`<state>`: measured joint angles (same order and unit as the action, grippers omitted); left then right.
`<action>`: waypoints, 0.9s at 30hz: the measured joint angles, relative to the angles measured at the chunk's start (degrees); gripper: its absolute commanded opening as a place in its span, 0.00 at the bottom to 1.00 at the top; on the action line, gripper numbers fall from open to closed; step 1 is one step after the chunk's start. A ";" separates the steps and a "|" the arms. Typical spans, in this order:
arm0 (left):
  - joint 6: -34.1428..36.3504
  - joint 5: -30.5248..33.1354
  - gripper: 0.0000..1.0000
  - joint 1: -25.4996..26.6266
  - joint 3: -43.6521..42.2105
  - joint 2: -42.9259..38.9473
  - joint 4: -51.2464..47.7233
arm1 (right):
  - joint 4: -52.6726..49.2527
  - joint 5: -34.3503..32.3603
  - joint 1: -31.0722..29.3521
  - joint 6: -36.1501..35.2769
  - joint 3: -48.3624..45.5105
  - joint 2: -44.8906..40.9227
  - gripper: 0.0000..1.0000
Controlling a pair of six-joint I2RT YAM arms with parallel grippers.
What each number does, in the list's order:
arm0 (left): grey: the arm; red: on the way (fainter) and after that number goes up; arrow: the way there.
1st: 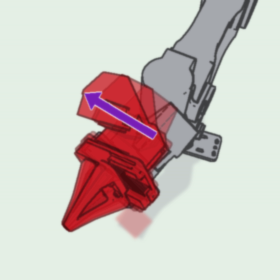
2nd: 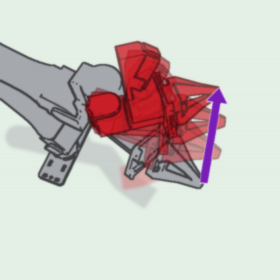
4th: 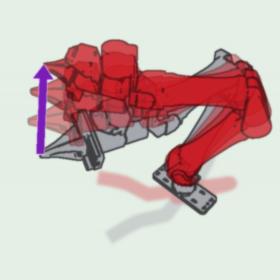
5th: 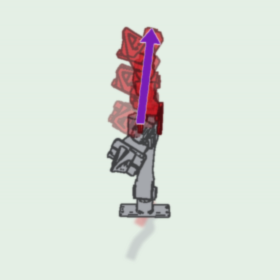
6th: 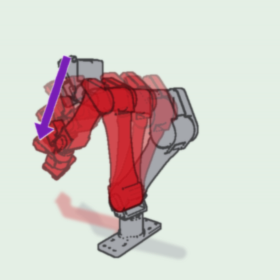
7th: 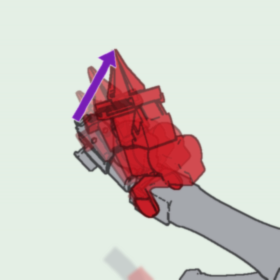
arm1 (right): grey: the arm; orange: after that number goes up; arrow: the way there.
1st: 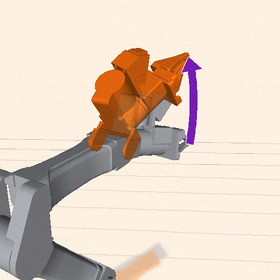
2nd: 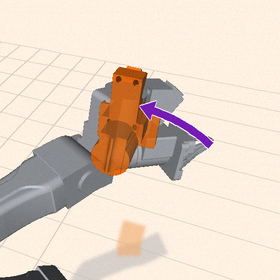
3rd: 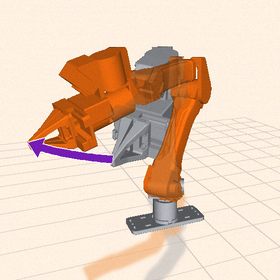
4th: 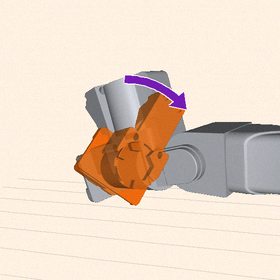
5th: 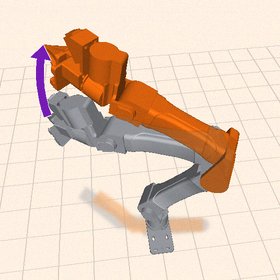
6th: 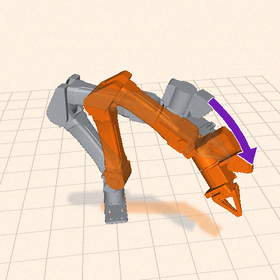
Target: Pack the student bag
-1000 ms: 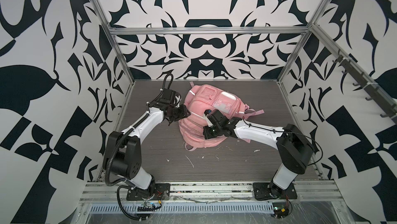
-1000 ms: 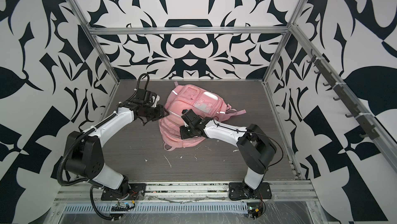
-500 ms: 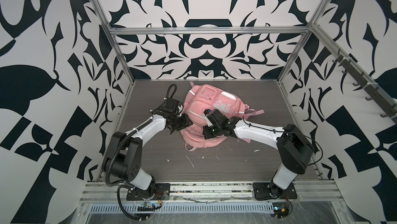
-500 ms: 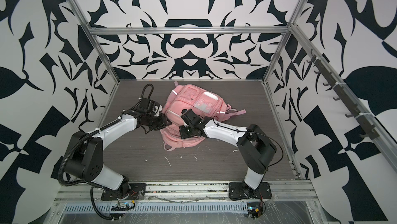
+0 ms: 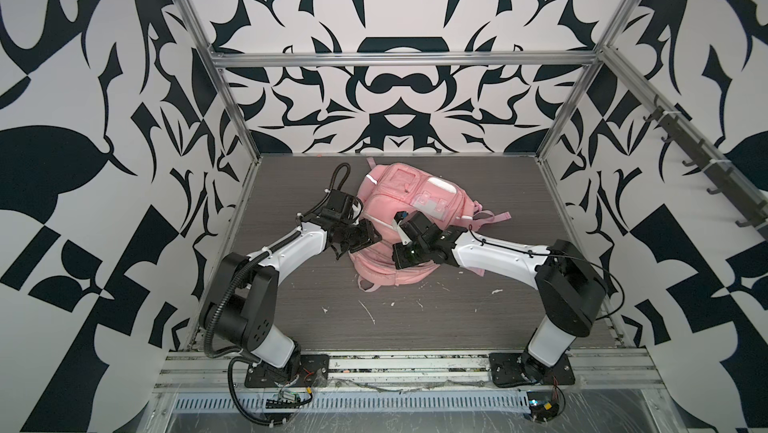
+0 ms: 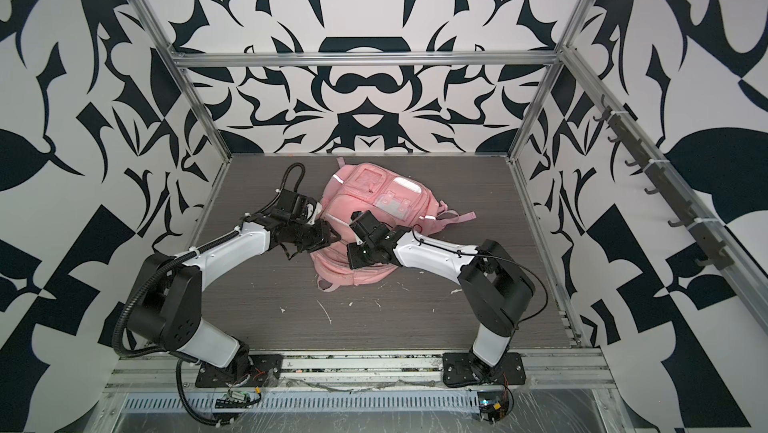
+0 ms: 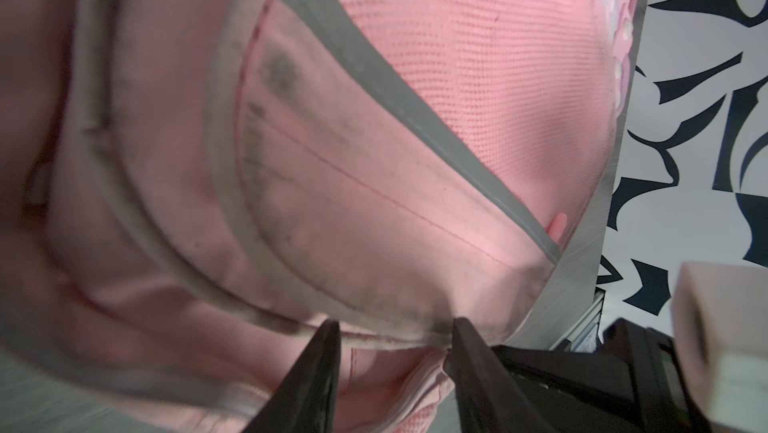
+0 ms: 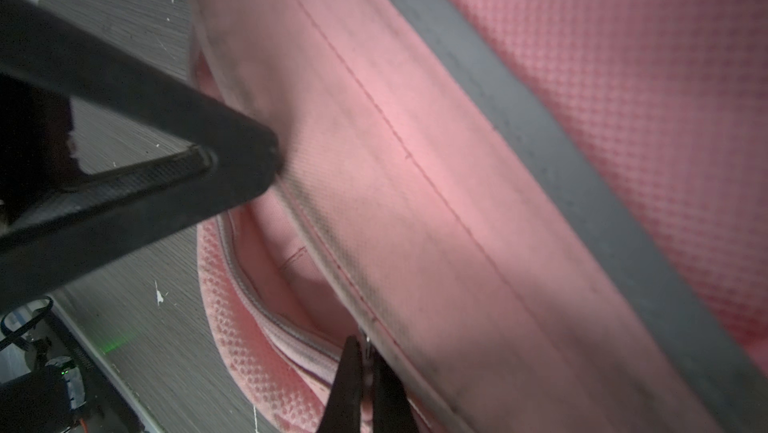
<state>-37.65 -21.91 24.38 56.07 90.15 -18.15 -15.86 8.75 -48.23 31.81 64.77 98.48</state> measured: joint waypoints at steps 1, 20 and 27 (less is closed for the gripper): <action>-0.22 -0.07 0.41 0.00 0.22 0.74 0.28 | -0.04 0.00 0.00 0.00 0.00 0.00 0.00; -0.81 -0.76 0.07 -0.37 3.28 3.58 1.20 | -0.39 -0.66 2.58 -2.84 -5.16 -5.57 0.00; -0.37 -1.73 0.07 -0.46 3.28 3.58 1.62 | -1.53 2.56 9.18 -4.96 -10.49 -10.80 0.00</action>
<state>-38.02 -23.64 23.92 59.35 93.73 -16.53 -17.39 11.31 -39.05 26.85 54.28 87.68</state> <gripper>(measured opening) 0.090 0.072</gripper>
